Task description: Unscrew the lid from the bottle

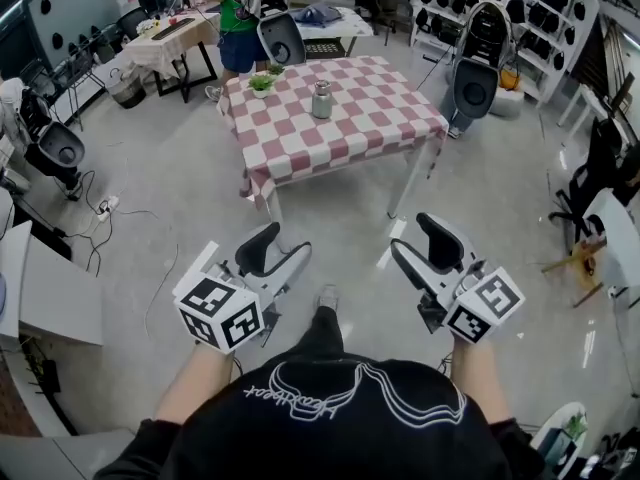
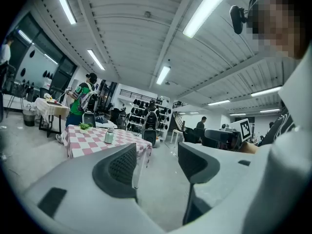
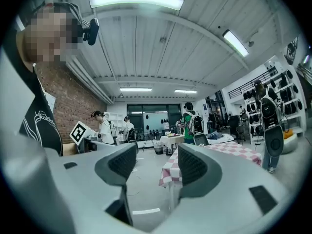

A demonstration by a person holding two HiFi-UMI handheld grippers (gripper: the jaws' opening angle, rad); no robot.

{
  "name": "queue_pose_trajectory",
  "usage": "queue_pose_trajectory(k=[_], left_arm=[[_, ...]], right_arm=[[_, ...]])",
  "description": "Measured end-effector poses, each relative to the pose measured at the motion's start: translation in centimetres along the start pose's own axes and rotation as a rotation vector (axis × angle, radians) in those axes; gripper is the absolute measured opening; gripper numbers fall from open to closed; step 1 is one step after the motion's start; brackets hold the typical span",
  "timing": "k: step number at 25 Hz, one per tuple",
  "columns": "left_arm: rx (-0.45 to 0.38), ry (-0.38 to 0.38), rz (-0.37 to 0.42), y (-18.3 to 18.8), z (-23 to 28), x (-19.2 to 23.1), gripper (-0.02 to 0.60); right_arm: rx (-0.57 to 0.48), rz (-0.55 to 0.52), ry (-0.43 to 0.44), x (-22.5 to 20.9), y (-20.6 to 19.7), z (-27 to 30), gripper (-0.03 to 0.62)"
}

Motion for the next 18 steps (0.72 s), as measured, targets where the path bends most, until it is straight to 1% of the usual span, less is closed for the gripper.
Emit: queue_pose_trajectory(k=[2,6,8,11,14,18], left_arm=[[0.002,0.011,-0.013,-0.3,1.1,1.5,0.270],[0.001,0.024,-0.027,-0.4,3.9,5.1,0.290],[-0.015,0.033,-0.032,-0.2,5.6,7.0,0.298],[-0.056,0.058,-0.014,1.0,9.2,9.4,0.315],[-0.027,0.072,0.007,1.5,13.1,12.8,0.325],[0.027,0.082,0.002,1.7,18.3,18.4,0.334]], right_arm=[[0.010,-0.013,-0.007,-1.2,-0.3,1.2,0.270],[0.023,-0.042,-0.039,-4.3,-0.6,4.4,0.313],[0.018,-0.041,-0.049,-6.0,-0.5,6.0,0.327],[0.020,-0.047,-0.061,-9.8,0.0,8.3,0.330],[0.038,-0.042,-0.073,-13.5,0.2,11.3,0.333],[0.078,-0.026,-0.091,-18.4,0.0,16.3,0.337]])
Point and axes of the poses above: the fingertips, and each gripper's own axes: z forward along the fingers, x to its left, y out of its top, the point moved 7 cm from there along -z, backward along the fingers
